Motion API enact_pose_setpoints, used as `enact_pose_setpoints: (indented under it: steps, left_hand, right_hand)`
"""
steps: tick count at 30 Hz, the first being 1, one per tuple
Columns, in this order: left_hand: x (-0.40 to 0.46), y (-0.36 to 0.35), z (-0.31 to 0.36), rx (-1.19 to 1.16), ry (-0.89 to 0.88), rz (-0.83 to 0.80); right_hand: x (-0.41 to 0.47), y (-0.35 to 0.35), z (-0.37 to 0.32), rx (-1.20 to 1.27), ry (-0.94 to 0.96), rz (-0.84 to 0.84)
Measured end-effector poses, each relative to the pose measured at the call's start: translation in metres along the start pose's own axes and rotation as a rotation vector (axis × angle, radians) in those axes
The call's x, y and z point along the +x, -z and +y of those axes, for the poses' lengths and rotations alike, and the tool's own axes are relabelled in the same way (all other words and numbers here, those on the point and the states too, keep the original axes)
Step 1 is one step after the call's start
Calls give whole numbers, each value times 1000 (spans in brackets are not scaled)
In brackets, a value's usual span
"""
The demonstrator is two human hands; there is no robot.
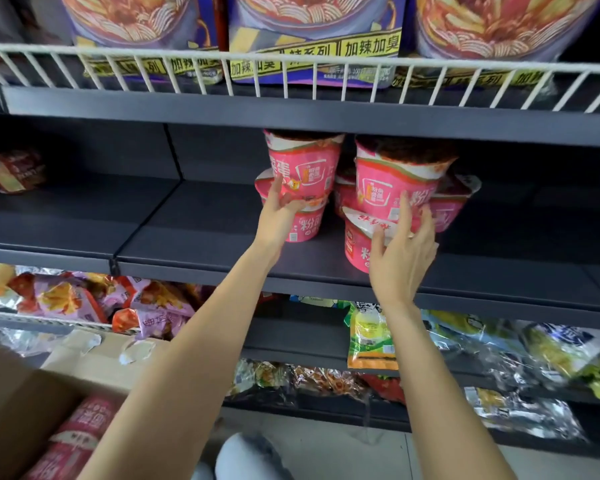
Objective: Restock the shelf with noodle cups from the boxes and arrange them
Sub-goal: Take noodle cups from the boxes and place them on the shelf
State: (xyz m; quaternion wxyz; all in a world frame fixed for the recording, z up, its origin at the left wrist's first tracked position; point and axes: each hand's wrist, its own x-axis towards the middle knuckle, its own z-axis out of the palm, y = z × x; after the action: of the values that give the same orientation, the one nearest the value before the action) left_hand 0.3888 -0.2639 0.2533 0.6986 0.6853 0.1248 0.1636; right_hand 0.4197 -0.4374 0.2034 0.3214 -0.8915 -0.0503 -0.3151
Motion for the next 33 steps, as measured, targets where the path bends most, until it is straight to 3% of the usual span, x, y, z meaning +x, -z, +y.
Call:
enact_pose_setpoints:
  steps: [2,5,8,10,12,15,19,23,26,30,33]
  left_hand:
    - [-13,10,-11,135,-86,29]
    - [-45,41,-31,291,-204,67]
    - [-85,93,-55,674,-271,103]
    - [-117,133,-68,898,-267,144]
    - [-152,174,-83,1072,-210,149]
    - [-209,239,-113,1177,62,216]
    - [-272,330,-159,1113,411,348]
    - [-287,408,-219,711,651,483]
    - [-268,450,-265,538,691,618]
    - [-225,478,-328,785,757,713]
    - [-201,481,-383,1004,928,615]
  right_hand:
    - [-13,4,0,-33,34,-32]
    - [-40,13,-13,62,245,26]
    - [-77,10,-49,270,425,-81]
    - [-107,-2,-77,310,494,-304]
    - [-136,-21,-104,261,552,-640]
    - [-180,-59,-145,64,718,-1120]
    - [-240,-116,-202,60,837,-1421]
    - [-296,-191,-262,188,889,-1525]
    - [-341,-260,-299,157,1131,-1530]
    - [-402,-346,-321,-33,1531,-1434]
    - [-447,-401,-310,-195,1593,-1446]
